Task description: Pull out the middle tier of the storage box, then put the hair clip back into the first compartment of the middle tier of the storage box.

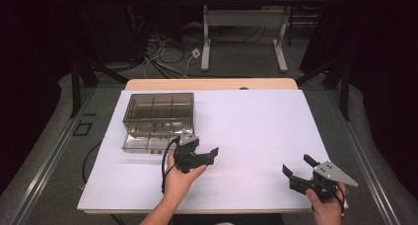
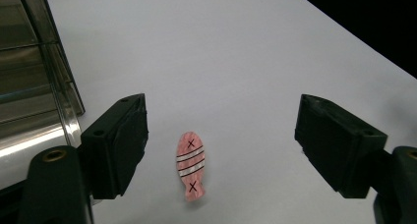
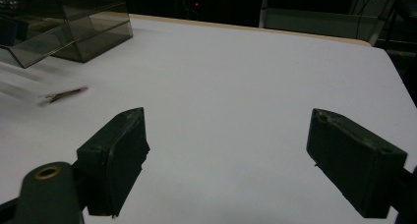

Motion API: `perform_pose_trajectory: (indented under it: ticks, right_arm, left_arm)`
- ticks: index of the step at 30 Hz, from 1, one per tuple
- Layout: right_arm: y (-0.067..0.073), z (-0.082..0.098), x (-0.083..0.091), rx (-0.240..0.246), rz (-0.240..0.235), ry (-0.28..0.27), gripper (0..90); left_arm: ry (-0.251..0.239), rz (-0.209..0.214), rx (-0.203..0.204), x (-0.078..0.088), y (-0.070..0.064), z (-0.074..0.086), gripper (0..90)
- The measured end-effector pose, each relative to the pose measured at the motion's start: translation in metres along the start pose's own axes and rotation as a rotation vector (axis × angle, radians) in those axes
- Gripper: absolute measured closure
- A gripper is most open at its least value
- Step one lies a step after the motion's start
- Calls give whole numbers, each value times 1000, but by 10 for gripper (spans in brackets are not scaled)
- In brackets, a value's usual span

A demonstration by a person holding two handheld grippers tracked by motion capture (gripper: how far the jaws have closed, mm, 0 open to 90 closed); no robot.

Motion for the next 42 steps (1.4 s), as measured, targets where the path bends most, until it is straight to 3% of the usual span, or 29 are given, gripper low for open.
perform_pose_trajectory:
  ticks: [10, 12, 23, 31, 38, 42]
  right_arm:
    - [1, 0, -1, -1, -2, -4, 149]
    - [1, 1, -1, -6, -3, -5, 149]
    - [1, 1, -1, -8, -6, 3, 149]
    - [2, 1, -3, -8, -14, 0, 149]
    - [1, 2, -2, -9, -13, 4, 149]
    - [2, 3, -2, -6, -14, 16, 149]
  left_arm:
    - [31, -6, 5, -8, -3, 9, 282]
    - [36, 0, 5, -10, -3, 12, 339]
    - [83, -50, 39, -19, -7, 22, 395]
    - [102, -86, -2, -24, -9, 26, 445]
    - [144, -111, 42, -27, -9, 34, 494]
    - [168, -127, 44, -28, -7, 37, 517]
Point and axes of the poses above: each handheld gripper's, and its own axes: x roughly backward along the jaws, z roughly out of its underside, y roughly to its left, the point moved 4 cm from there along -x, roughly forward along the jaws, and after that the axes turned 15 degrees about -y, right-handed, at the moved point
